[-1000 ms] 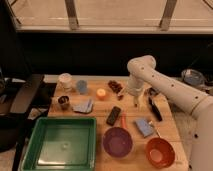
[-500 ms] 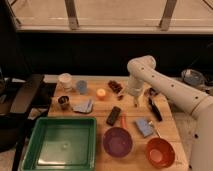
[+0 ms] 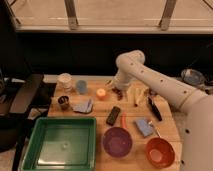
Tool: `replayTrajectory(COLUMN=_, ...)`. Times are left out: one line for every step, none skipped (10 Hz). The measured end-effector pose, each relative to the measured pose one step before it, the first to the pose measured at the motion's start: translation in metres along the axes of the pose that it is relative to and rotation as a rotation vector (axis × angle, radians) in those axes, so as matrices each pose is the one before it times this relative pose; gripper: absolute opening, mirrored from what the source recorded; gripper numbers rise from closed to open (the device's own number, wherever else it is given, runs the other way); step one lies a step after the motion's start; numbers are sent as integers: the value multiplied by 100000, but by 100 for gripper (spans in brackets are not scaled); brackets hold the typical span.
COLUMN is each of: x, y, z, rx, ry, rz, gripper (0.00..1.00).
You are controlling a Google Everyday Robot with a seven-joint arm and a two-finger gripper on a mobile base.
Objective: Place apple in paper cup
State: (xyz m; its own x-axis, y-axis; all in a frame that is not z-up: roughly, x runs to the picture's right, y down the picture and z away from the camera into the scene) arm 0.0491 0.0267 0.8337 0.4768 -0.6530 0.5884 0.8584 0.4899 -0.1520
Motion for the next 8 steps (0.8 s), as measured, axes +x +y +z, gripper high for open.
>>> replayTrajectory(x=-326, y=-2834, z=648, rx=646, ry=28, rz=-4386, gripper=80)
replayTrajectory(x=-143, y=-1983, z=675, rx=-113, ry=-328, rz=-3272, gripper=80)
replayTrajectory(x=49, y=-2284, z=849, rx=216, ry=-257, rz=-3609, gripper=80)
replayTrajectory(x=696, y=-2706, z=1539, rx=-844, ry=-150, rz=-4989, gripper=80)
replayTrajectory(x=951, y=-1833, z=1283, rx=-632, ry=-48, rz=-3593, gripper=80)
replayTrajectory(x=1207, y=-1112, z=1302, rx=-1354, ry=215, rz=-2656, gripper=80)
replayTrajectory(x=1012, y=-604, z=1344, rx=-1457, ry=63, rz=-1501, gripper=80)
replayTrajectory(x=584, y=105, z=965, rx=-1395, ry=-397, rz=-17, gripper=80)
